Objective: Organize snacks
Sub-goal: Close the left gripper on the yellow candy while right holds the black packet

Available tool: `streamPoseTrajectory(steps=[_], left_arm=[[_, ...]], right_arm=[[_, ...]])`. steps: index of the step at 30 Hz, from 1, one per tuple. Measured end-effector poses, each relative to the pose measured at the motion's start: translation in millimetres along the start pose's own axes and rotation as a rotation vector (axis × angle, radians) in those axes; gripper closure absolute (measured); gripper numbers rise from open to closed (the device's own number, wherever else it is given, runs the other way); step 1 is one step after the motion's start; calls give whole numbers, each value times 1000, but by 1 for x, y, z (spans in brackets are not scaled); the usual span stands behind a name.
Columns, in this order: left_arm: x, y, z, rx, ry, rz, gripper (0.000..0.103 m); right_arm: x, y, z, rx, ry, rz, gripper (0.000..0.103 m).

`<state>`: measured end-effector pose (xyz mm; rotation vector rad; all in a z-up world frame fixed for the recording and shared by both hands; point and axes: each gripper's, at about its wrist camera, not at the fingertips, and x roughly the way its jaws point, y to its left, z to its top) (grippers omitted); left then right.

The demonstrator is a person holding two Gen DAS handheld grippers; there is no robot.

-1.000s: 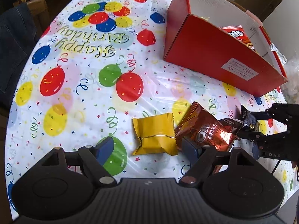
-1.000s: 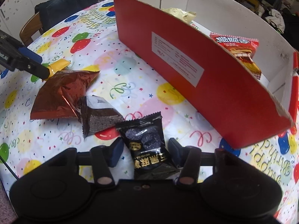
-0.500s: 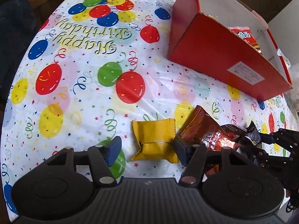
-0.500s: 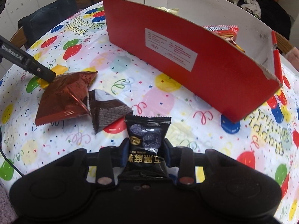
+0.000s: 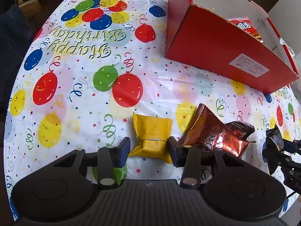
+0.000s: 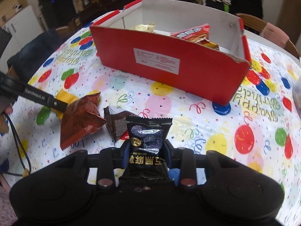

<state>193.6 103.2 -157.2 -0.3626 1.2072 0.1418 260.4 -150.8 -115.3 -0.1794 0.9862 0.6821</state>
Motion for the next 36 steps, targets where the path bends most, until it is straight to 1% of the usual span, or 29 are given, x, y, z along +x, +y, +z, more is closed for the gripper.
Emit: streamPoseTrajectory(steps=[4,10,11,13,16,18,20,22,26,27,29,31,32,34,36], left_arm=[[-3,7,-2,-31,-2,-3,61],[-15,23,-4,-82,-14,-30,62],[-18,25,-5,-83,-16,-31,75],[-23,28,-5,-86,-17,-28,75],[-29,30,-6,-66,-41,-20,75],[-27,33,-7,-70,-36,-13,75],[-26,36,-8,-77,-27,-24,75],[-25,34,-10,-60,-22,-13,75],[-23,33,-11,-46,-8,-18,75],[-22,33,-11,-46,-7,-20,75],[-23,33,-11,-48,-13,-28,69],[-24,30,-12,-32,-31,-15,51],[-24,28,-11,-24,-41,-2,49],[-20,25,-9,-21,-37,9,48],[-15,21,-7,-8,-46,38,48]], right_arm=[[-8,0,0,73,-18,-3,69],[-21,2,3,132,-53,-18,69],[-23,2,3,142,-58,-20,69],[-27,3,6,158,-68,-25,69],[-34,5,9,167,-89,-30,69],[-36,7,11,164,-93,-35,69],[-38,9,11,162,-95,-35,69],[-39,11,11,160,-93,-36,69],[-40,13,8,166,-88,-32,69],[-41,14,7,166,-88,-33,69],[-42,14,5,167,-90,-32,69],[-43,14,3,172,-91,-33,69],[-43,14,2,174,-90,-33,69],[-43,13,0,179,-88,-32,69],[-44,12,-2,186,-87,-33,69]])
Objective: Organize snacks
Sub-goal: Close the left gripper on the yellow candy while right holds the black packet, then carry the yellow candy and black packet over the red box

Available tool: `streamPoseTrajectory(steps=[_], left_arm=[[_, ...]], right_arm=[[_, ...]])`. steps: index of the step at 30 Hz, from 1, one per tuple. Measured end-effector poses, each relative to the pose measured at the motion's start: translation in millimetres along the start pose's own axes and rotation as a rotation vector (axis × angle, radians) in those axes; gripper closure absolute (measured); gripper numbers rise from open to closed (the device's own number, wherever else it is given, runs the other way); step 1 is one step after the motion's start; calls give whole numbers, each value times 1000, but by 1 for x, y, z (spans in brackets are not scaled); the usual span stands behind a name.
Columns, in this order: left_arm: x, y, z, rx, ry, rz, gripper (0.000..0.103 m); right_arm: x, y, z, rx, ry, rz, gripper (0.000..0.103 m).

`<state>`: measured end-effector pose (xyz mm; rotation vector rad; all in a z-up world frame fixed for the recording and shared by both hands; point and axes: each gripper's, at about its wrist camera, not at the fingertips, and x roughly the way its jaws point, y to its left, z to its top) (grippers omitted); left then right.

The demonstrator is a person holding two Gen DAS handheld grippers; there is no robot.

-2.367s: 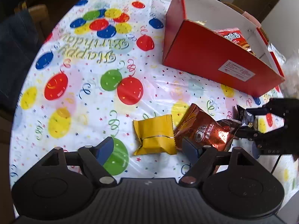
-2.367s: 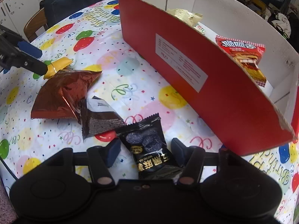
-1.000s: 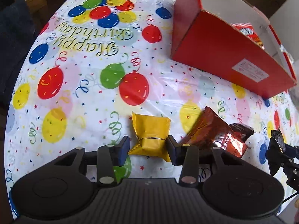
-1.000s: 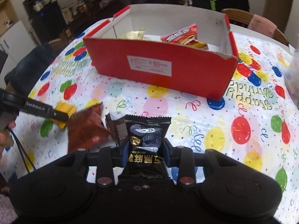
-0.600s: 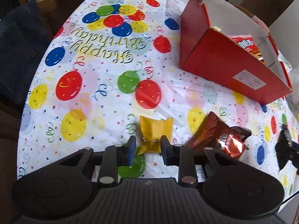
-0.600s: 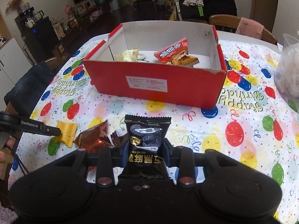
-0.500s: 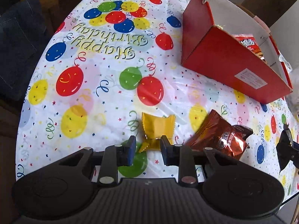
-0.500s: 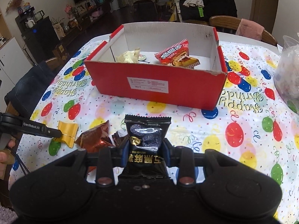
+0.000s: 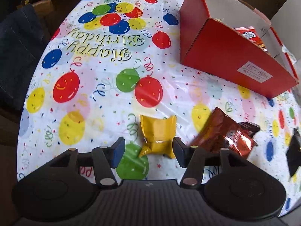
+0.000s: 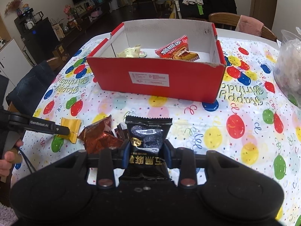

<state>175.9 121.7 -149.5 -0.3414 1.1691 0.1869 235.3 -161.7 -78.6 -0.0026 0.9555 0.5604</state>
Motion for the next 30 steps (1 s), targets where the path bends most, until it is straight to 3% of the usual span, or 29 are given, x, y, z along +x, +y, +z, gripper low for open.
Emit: streamPoseTrajectory(steps=[11,18,24,30], left_arm=[[13,-36,-5,149,-24,79,48],[16,-41,-6,163,-22,99,50],[14,-39,-8,165,-39,98,66],[10,-32,-9,121,-59,71,68]], right_arm=[[-2,-6,-7,18,7,-6,69],[-1,-10,-10,29,11,-12,69],[0,-10,-10,23,9,-14,69],[0,-8,-9,16,8,-18,69]])
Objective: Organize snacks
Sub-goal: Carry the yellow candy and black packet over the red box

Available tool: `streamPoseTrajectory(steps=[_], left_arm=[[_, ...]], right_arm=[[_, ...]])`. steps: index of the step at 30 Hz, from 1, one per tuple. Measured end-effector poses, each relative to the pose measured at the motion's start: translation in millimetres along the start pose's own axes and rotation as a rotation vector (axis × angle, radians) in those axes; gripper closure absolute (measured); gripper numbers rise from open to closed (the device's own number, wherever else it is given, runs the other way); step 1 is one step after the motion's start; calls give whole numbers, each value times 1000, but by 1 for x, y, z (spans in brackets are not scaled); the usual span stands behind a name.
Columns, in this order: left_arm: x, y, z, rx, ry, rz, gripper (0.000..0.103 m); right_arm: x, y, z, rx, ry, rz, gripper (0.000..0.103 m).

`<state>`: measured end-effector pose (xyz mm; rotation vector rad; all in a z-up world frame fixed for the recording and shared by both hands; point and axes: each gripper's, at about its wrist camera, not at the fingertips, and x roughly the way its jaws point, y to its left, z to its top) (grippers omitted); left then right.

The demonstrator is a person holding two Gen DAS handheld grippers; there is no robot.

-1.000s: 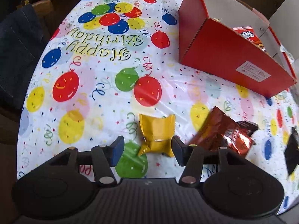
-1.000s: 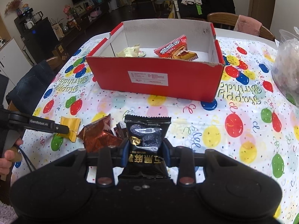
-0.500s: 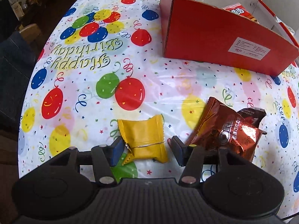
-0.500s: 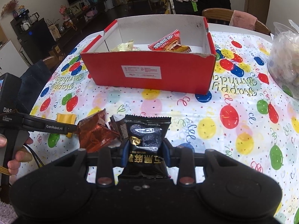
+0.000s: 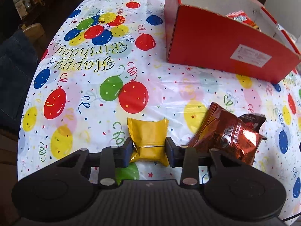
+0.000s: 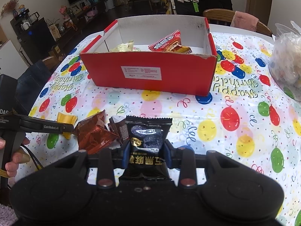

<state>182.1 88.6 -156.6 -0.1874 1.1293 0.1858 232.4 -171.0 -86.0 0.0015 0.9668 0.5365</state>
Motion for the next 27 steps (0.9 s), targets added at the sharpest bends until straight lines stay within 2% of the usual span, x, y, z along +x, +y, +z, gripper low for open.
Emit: streamPoseTrajectory(steps=[6,13,27], left_arm=[[-6,9,-1,-43,-4,-12,68],[-29,16,4,-76,-30,-37,68],[-84,-16,63,-17,-180,-121,68]], right_arm=[[0,0,4,-2,-7,-4,69],[-6,-2,12,3,-36,-7,69],[-25,-13,72,-22,-170,-32,69]])
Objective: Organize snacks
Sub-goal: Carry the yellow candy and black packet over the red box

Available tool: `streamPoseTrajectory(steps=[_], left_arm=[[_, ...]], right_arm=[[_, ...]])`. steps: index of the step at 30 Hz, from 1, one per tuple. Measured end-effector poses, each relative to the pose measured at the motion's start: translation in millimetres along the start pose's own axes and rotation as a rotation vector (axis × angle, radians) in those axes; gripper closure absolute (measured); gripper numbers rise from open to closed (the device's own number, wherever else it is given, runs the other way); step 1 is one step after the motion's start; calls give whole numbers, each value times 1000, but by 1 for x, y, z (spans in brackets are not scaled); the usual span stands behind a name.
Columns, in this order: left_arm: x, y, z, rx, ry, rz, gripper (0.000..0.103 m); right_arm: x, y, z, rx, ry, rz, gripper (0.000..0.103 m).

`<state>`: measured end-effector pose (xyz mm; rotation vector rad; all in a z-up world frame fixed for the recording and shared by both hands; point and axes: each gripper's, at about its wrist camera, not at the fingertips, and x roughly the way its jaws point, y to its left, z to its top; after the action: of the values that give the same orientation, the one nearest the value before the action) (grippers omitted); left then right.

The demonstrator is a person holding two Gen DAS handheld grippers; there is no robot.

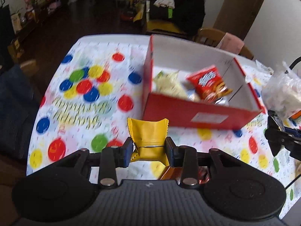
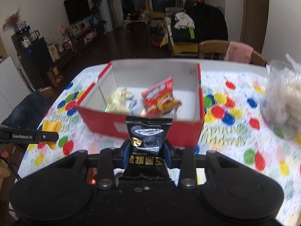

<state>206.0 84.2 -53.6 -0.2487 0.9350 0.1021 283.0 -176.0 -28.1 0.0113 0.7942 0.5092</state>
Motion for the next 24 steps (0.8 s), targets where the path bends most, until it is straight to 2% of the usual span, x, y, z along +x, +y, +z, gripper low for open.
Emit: streamPoseTrajectory(steps=[6,10,17,24], left_arm=[[2,-13,37,15,-39,-13,68],[10,-23,58,39,-60,-4,68],[37,-42,87,90,-64,36,68],[70,-54,115,132,-10,51,68]], right_arm=[[7,-13,32,-15,-49,-30,69],[21,-22,50,-4,-49,-33,69],[56,-36,75,22,-6,-32,69],[97,-44,96,49,63,-9,69]])
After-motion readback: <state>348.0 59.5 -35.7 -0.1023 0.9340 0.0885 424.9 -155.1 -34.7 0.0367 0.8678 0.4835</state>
